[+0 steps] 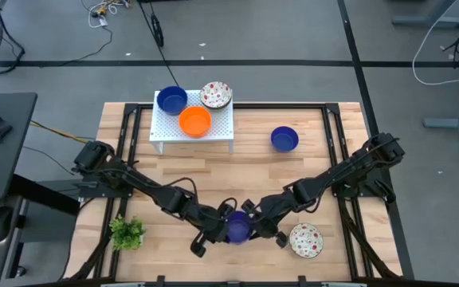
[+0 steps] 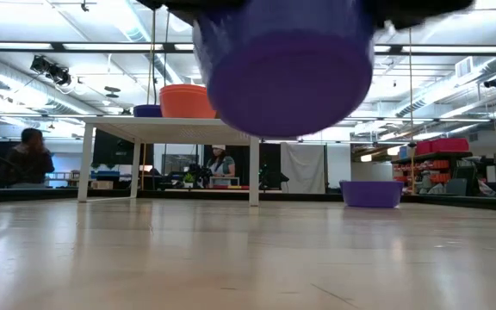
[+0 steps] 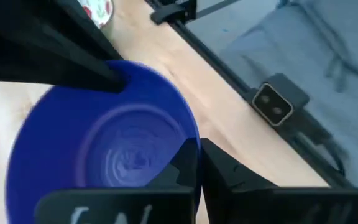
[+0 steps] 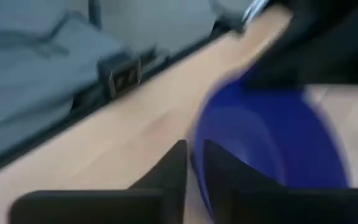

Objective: Pick & Place Mini bowls
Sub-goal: Stack the blue bowl on top of the blue bowls on the shelf

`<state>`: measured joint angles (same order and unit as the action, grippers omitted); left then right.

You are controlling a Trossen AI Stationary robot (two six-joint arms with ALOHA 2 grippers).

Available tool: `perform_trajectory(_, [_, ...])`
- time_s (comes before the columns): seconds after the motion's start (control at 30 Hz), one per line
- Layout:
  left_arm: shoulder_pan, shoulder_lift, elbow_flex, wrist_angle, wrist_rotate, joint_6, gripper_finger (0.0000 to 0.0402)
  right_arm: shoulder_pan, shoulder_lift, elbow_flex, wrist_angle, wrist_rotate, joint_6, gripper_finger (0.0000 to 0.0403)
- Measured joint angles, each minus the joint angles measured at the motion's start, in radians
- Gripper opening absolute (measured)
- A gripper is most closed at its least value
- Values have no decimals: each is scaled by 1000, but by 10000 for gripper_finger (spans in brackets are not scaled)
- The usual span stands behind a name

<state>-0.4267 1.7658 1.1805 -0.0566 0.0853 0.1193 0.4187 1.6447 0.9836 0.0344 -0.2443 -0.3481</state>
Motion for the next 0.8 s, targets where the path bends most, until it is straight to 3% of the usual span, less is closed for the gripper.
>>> perform_trajectory(0.23, [-4, 2, 0, 1, -40, 19, 6, -4, -1, 3, 61, -17, 1, 154])
perform_trajectory(0.37, [-5, 2, 1, -20, -53, 21, 7, 9, -5, 2, 77, -48, 63, 185])
perform_trajectory(0.57, [-4, -14, 0, -252, -252, -73, 5, 91, -70, 2, 4, -29, 141, 180])
perform_trajectory(0.8, [-52, -173, 76, -630, -471, -304, 5, 225, -130, 1, -110, 162, 274, 152])
